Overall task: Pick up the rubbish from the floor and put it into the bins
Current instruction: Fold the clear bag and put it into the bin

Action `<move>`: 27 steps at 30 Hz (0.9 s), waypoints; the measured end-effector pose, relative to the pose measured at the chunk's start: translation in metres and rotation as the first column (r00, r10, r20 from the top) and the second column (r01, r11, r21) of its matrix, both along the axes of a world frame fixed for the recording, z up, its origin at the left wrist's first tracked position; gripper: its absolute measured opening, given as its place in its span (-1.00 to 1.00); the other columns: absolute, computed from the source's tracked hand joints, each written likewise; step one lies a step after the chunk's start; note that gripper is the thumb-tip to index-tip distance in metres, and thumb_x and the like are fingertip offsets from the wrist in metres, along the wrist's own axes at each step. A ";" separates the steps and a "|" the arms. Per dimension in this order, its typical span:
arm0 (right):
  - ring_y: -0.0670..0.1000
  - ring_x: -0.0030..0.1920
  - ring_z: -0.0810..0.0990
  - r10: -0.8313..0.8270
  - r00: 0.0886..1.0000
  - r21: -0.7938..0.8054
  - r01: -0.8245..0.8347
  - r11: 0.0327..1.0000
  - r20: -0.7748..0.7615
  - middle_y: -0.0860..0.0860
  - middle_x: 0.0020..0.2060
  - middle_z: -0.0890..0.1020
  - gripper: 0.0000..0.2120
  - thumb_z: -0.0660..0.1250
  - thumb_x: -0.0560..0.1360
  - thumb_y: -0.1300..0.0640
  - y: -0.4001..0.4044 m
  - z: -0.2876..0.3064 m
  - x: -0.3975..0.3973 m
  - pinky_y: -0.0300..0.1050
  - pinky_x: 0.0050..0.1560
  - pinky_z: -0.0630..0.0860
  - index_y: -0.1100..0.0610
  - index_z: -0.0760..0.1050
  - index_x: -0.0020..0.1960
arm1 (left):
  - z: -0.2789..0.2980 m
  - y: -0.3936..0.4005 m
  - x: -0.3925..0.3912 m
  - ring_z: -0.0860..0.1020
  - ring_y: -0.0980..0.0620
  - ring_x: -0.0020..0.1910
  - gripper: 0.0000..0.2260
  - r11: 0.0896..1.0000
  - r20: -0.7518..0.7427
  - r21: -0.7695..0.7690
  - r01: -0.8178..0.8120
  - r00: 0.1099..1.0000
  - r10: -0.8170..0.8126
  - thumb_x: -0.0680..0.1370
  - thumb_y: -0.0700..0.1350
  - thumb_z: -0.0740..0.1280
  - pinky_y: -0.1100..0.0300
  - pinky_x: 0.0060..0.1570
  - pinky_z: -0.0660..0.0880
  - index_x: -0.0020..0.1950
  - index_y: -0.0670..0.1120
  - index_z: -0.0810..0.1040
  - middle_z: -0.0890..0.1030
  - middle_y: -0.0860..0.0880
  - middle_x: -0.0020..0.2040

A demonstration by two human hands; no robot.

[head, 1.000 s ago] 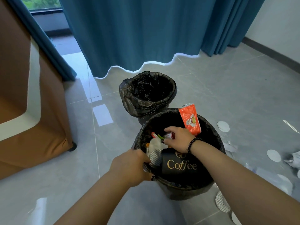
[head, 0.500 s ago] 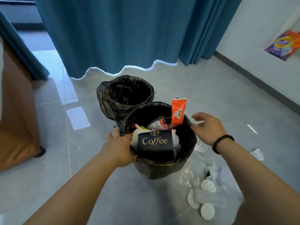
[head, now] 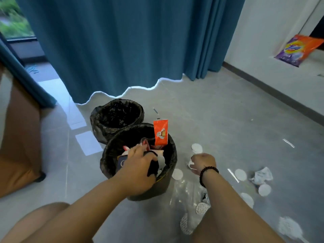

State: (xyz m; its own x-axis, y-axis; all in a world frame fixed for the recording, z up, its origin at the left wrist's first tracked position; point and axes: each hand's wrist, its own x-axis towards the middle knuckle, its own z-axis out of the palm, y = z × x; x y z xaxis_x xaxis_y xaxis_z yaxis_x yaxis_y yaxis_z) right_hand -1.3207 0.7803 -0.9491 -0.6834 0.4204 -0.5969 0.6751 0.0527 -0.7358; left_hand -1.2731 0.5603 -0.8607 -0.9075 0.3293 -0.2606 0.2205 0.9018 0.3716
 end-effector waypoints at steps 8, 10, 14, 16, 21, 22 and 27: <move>0.15 0.14 0.56 0.319 0.924 0.237 -0.365 0.900 0.210 0.18 0.09 0.60 -0.75 0.18 0.52 0.24 -0.005 -0.015 0.007 -0.20 -0.06 0.41 0.30 0.52 0.12 | 0.042 0.058 -0.004 0.34 0.00 0.29 -0.74 0.983 0.244 -0.105 0.150 0.962 -0.120 0.54 -0.04 0.23 0.13 0.23 0.38 0.22 0.07 0.45 0.41 0.04 0.26; 0.15 0.14 0.55 0.386 0.894 0.271 -0.439 0.857 0.228 0.17 0.11 0.60 -0.75 0.20 0.50 0.25 -0.002 -0.027 -0.006 -0.21 -0.11 0.37 0.28 0.51 0.12 | 0.047 0.070 -0.016 0.42 0.00 0.10 -0.89 0.963 0.238 -0.158 0.217 0.955 -0.176 0.55 -0.05 0.22 0.22 -0.04 0.41 0.06 0.01 0.43 0.44 0.03 0.08; 0.15 0.27 0.48 0.554 0.755 0.312 -0.652 0.692 0.351 0.16 0.25 0.51 -0.65 0.19 0.55 0.14 -0.003 -0.060 -0.023 -0.12 0.19 0.41 0.25 0.41 0.29 | 0.045 0.080 -0.039 0.47 -0.01 0.16 -0.75 0.963 0.220 -0.122 0.242 0.952 -0.211 0.58 -0.06 0.24 0.07 0.17 0.47 0.25 -0.03 0.42 0.48 -0.01 0.21; 0.15 0.32 0.43 0.610 0.665 0.292 -0.743 0.603 0.431 0.15 0.31 0.46 -0.57 0.23 0.54 0.12 -0.006 -0.081 -0.025 -0.05 0.28 0.38 0.23 0.32 0.37 | 0.037 0.073 -0.047 0.46 -0.03 0.20 -0.72 0.952 0.202 -0.147 0.269 0.950 -0.237 0.58 -0.06 0.22 0.03 0.21 0.46 0.29 -0.02 0.40 0.46 -0.03 0.26; 0.17 0.32 0.41 0.639 0.578 0.294 -0.813 0.502 0.507 0.14 0.33 0.37 -0.44 0.33 0.46 0.08 -0.007 -0.133 -0.026 0.04 0.29 0.41 0.15 0.23 0.40 | 0.014 0.047 -0.058 0.47 0.03 0.12 -0.71 0.937 0.226 -0.160 0.310 0.936 -0.270 0.59 -0.03 0.19 0.09 0.12 0.49 0.32 0.05 0.36 0.48 0.03 0.22; 0.17 0.31 0.41 0.634 0.589 0.310 -0.806 0.504 0.501 0.13 0.31 0.37 -0.44 0.34 0.46 0.08 -0.007 -0.139 -0.028 0.06 0.28 0.42 0.13 0.23 0.39 | 0.008 0.043 -0.061 0.46 0.03 0.15 -0.69 0.946 0.205 -0.130 0.296 0.942 -0.266 0.59 -0.03 0.19 0.11 0.13 0.48 0.34 0.06 0.35 0.47 0.04 0.24; 0.18 0.26 0.42 0.595 0.696 0.368 -0.718 0.591 0.402 0.13 0.27 0.36 -0.50 0.34 0.46 0.01 -0.013 -0.160 -0.048 0.09 0.22 0.46 0.10 0.27 0.33 | -0.027 0.043 -0.071 0.45 0.09 0.25 -0.59 0.996 0.118 0.059 0.070 0.990 -0.077 0.58 0.07 0.23 0.12 0.22 0.47 0.42 0.13 0.26 0.44 0.11 0.34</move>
State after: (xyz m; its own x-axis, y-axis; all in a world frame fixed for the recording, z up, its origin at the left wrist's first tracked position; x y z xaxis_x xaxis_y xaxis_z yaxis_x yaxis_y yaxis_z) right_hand -1.3686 0.7677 -1.1089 -0.7663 0.1665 -0.6205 0.4453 0.8339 -0.3262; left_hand -1.3440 0.6037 -0.8880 -0.8436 0.4106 -0.3462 0.2361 0.8624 0.4477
